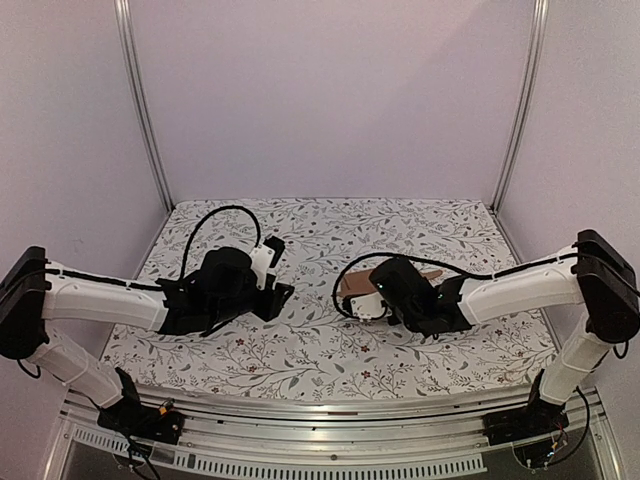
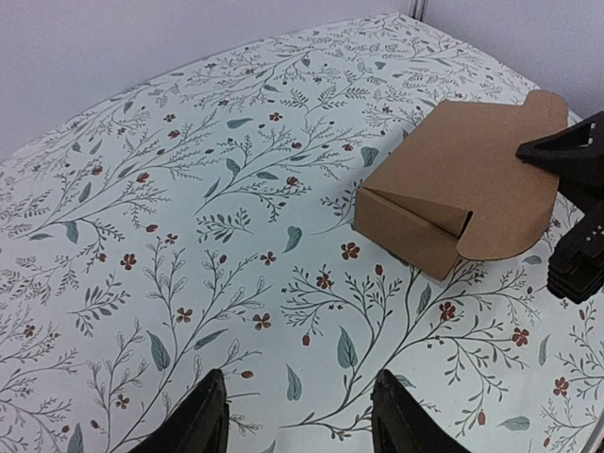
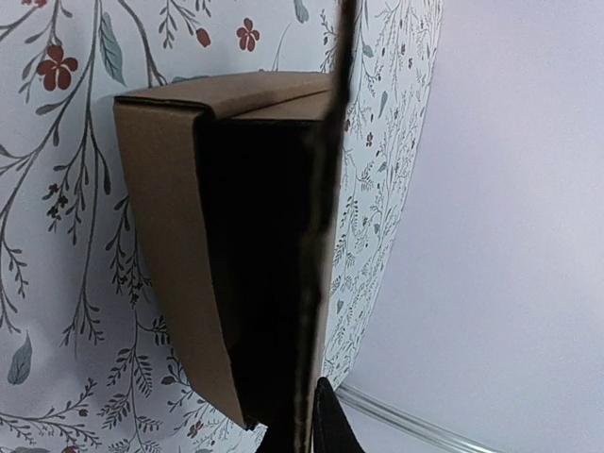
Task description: Fold the paper box
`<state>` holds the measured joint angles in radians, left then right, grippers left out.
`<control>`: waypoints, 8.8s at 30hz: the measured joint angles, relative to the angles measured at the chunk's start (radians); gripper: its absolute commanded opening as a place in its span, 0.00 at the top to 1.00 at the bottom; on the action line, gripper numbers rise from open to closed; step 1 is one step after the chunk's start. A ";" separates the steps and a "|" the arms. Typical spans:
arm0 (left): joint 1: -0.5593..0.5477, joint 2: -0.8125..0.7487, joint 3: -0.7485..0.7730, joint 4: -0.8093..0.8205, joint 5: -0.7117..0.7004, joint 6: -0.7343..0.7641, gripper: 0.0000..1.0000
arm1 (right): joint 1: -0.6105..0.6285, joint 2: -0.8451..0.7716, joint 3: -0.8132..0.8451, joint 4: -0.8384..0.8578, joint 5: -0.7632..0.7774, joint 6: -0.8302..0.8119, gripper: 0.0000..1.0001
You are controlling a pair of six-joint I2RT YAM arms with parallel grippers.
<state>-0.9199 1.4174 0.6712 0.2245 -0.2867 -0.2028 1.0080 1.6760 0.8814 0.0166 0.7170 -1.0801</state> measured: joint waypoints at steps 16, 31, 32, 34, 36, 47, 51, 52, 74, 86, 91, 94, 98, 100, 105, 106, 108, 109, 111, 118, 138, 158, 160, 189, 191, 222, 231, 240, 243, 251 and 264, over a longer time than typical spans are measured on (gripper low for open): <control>0.000 -0.024 -0.022 0.009 0.006 -0.002 0.49 | 0.000 -0.094 0.168 -0.517 -0.147 0.182 0.96; 0.000 0.111 0.057 0.057 0.098 -0.049 0.49 | 0.024 -0.056 0.085 -0.476 -0.122 0.248 0.85; 0.000 0.124 0.070 0.065 0.107 -0.056 0.49 | 0.024 -0.059 0.085 -0.478 -0.125 0.240 0.82; 0.000 0.154 0.101 0.085 0.132 -0.074 0.49 | 0.024 -0.066 0.085 -0.484 -0.136 0.235 0.80; 0.000 0.184 0.126 0.110 0.159 -0.088 0.49 | 0.024 -0.069 0.086 -0.496 -0.161 0.240 0.76; -0.047 0.260 0.204 0.121 0.222 -0.071 0.50 | 0.017 -0.145 0.100 -0.655 -0.325 0.327 0.33; -0.100 0.220 0.150 0.141 0.180 0.022 0.53 | -0.010 -0.282 0.156 -0.742 -0.409 0.333 0.32; -0.113 0.211 0.134 0.144 0.173 0.039 0.54 | -0.020 -0.300 0.174 -0.763 -0.433 0.335 0.32; -0.296 0.319 0.289 -0.030 -0.056 0.432 0.45 | -0.635 0.155 0.636 -0.967 -1.022 0.440 0.36; 0.048 0.447 0.528 -0.050 0.261 -0.100 0.49 | -0.735 0.447 0.818 -1.096 -1.272 0.489 0.41; 0.063 0.515 0.536 -0.076 0.364 -0.205 0.49 | -0.733 0.510 0.858 -1.109 -1.329 0.500 0.47; 0.063 0.525 0.537 -0.086 0.410 -0.238 0.50 | -0.733 0.531 0.863 -1.120 -1.357 0.500 0.49; 0.063 0.515 0.514 -0.077 0.429 -0.257 0.50 | -0.734 0.530 0.810 -1.135 -1.404 0.504 0.48; 0.064 0.494 0.480 -0.079 0.427 -0.258 0.50 | -0.734 0.508 0.733 -1.139 -1.432 0.509 0.48; 0.066 0.412 0.398 -0.089 0.393 -0.254 0.50 | -0.733 0.415 0.566 -1.180 -1.459 0.544 0.46; 0.066 0.388 0.379 -0.089 0.379 -0.257 0.50 | -0.733 0.393 0.536 -1.187 -1.459 0.554 0.46; 0.066 0.322 0.326 -0.087 0.340 -0.283 0.50 | -0.734 0.353 0.492 -1.198 -1.451 0.573 0.45; 0.065 0.282 0.291 -0.084 0.318 -0.310 0.50 | -0.734 0.330 0.474 -1.202 -1.442 0.581 0.45; 0.051 0.183 0.196 -0.063 0.261 -0.379 0.48 | -0.734 0.285 0.451 -1.209 -1.406 0.590 0.44; -0.171 -0.029 0.074 -0.070 0.013 -0.693 0.47 | -0.732 0.120 0.473 -1.192 -1.260 0.603 0.42; -0.378 0.484 0.153 0.389 0.050 -1.508 0.67 | -0.672 0.159 0.533 -1.086 -1.209 0.635 0.43; -0.335 0.515 0.219 0.538 0.080 -1.450 0.58 | -0.647 0.158 0.471 -1.059 -1.229 0.650 0.45; -0.332 0.515 0.235 0.529 0.092 -1.443 0.59 | -0.633 0.172 0.465 -1.059 -1.232 0.658 0.46; 0.052 0.480 0.441 0.063 0.298 -0.831 0.61 | -0.600 0.210 0.503 -1.182 -1.469 0.650 0.43; 0.043 0.409 0.447 -0.004 0.254 -0.759 0.56 | -0.614 0.204 0.514 -1.180 -1.464 0.644 0.42; -0.188 0.398 0.246 0.119 0.419 -1.298 0.65 | -0.644 0.268 0.454 -1.106 -1.376 0.661 0.44; -0.187 0.425 0.225 0.245 0.431 -1.340 0.82 | -0.640 0.278 0.453 -1.115 -1.411 0.654 0.46; -0.138 0.429 0.194 0.327 0.435 -1.324 0.86 | -0.635 0.291 0.453 -1.140 -1.463 0.644 0.46; -0.113 0.446 0.194 0.349 0.442 -1.323 0.84 | -0.635 0.291 0.453 -1.146 -1.477 0.637 0.47; -0.098 0.512 0.206 0.366 0.479 -1.311 0.92 | -0.633 0.294 0.452 -1.154 -1.492 0.631 0.50; 0.082 0.458 0.261 0.241 0.603 -1.162 0.97 | -0.646 0.302 0.454 -1.173 -1.510 0.625 0.50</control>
<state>-0.8379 1.8751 0.9321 0.4656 0.3164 -1.3651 0.3622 1.9781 1.3350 -1.1561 -0.7929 -0.4549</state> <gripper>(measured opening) 0.035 0.500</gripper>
